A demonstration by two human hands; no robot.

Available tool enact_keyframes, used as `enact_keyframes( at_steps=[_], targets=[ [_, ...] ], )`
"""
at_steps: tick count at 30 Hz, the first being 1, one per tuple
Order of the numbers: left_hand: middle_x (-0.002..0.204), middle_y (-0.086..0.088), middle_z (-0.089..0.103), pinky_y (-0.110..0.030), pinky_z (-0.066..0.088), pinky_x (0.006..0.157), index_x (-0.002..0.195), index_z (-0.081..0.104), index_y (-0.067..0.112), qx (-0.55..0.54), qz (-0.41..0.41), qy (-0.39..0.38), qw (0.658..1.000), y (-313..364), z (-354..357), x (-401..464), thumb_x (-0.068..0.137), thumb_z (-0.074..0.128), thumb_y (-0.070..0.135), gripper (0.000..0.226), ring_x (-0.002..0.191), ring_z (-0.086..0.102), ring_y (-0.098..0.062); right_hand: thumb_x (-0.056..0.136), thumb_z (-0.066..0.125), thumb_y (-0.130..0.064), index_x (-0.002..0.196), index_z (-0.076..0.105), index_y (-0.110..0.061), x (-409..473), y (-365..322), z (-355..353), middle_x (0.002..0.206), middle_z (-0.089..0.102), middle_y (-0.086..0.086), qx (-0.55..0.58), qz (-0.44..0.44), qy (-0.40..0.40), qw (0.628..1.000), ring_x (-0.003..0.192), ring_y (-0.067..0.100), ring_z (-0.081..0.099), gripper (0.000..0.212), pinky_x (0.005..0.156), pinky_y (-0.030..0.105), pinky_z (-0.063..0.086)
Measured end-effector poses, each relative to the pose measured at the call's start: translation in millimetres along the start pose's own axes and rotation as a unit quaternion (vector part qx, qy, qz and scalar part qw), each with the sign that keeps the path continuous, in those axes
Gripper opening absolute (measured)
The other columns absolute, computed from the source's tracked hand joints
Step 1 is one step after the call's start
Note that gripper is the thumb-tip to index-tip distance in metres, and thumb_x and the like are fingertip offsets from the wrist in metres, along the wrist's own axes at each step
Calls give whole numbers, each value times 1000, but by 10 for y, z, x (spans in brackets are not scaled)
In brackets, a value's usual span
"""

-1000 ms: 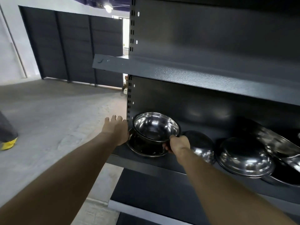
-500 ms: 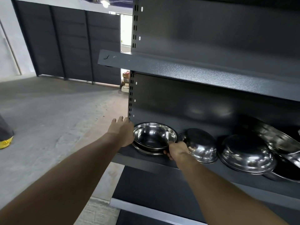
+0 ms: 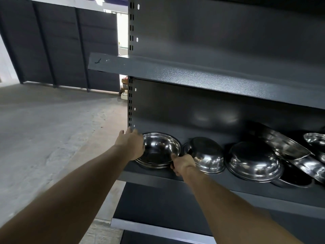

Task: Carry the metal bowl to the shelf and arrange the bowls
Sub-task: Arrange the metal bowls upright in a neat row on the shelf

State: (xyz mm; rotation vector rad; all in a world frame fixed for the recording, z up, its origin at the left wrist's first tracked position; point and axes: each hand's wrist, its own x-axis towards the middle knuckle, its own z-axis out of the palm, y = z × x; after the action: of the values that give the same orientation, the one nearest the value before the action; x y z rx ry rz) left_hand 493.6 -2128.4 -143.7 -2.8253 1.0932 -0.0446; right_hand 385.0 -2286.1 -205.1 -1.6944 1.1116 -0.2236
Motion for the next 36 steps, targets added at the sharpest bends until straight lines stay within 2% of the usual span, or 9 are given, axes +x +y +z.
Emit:
enact_keyframes(
  at_steps=[6,10,12,15,18,22,27,31,36],
  targets=[
    [148,-13,41,-46,31,115,144,45,12,16,19,0,1000,145,-17,74,101,37,37,51,143,30,-31,99,53,-40,75,59,-9,40,10,-139,54,61,3,15,-11,10,1000,39,14,50,40,38,19,39],
    [147,-13,44,-47,33,113,144,44,12,24,41,4,999,374,-59,186,100,37,41,53,139,35,-31,98,53,-38,111,58,-10,108,30,-428,67,64,4,53,-17,33,998,46,14,54,31,40,19,42],
    [146,-13,45,-47,34,112,144,44,12,20,57,7,998,540,-91,260,101,37,41,53,138,37,-30,98,54,-36,124,56,-11,168,82,-609,83,67,6,50,-29,59,997,58,17,61,37,56,26,52],
    [144,-11,49,-48,33,112,139,48,12,5,82,15,996,837,-118,376,101,35,41,49,137,40,-30,98,55,-38,133,57,-8,284,199,-921,119,70,13,2,-30,99,995,107,32,66,47,84,34,56],
    [143,-10,50,-49,32,113,137,50,13,-11,106,9,994,1153,-109,482,101,36,42,48,137,40,-30,97,55,-40,130,62,-10,377,328,-1197,123,69,14,-13,-15,114,993,115,34,64,45,93,39,55],
    [145,-8,49,-51,32,112,138,48,15,-29,127,-8,991,1499,-51,614,100,36,43,49,139,39,-29,95,57,-40,118,67,-10,504,475,-1456,105,74,13,22,12,113,993,88,31,71,39,71,37,61],
    [145,-7,51,-50,31,113,142,46,17,-24,124,-27,992,1732,21,757,101,34,45,51,138,39,-31,92,65,-36,117,67,-12,679,572,-1590,110,72,17,104,37,115,987,72,26,67,35,75,44,64],
    [143,-10,53,-52,23,116,142,44,14,-22,111,-32,993,1797,78,871,102,31,44,52,140,36,-33,93,63,-41,116,66,-10,807,582,-1638,101,72,13,56,41,108,992,68,26,68,38,50,30,56],
    [140,-14,56,-52,17,119,144,40,12,-26,88,-43,995,1842,160,1048,103,24,48,58,140,36,-33,94,63,-39,113,66,-10,882,543,-1575,92,67,8,58,43,86,994,58,20,64,34,35,20,48]
  ],
)
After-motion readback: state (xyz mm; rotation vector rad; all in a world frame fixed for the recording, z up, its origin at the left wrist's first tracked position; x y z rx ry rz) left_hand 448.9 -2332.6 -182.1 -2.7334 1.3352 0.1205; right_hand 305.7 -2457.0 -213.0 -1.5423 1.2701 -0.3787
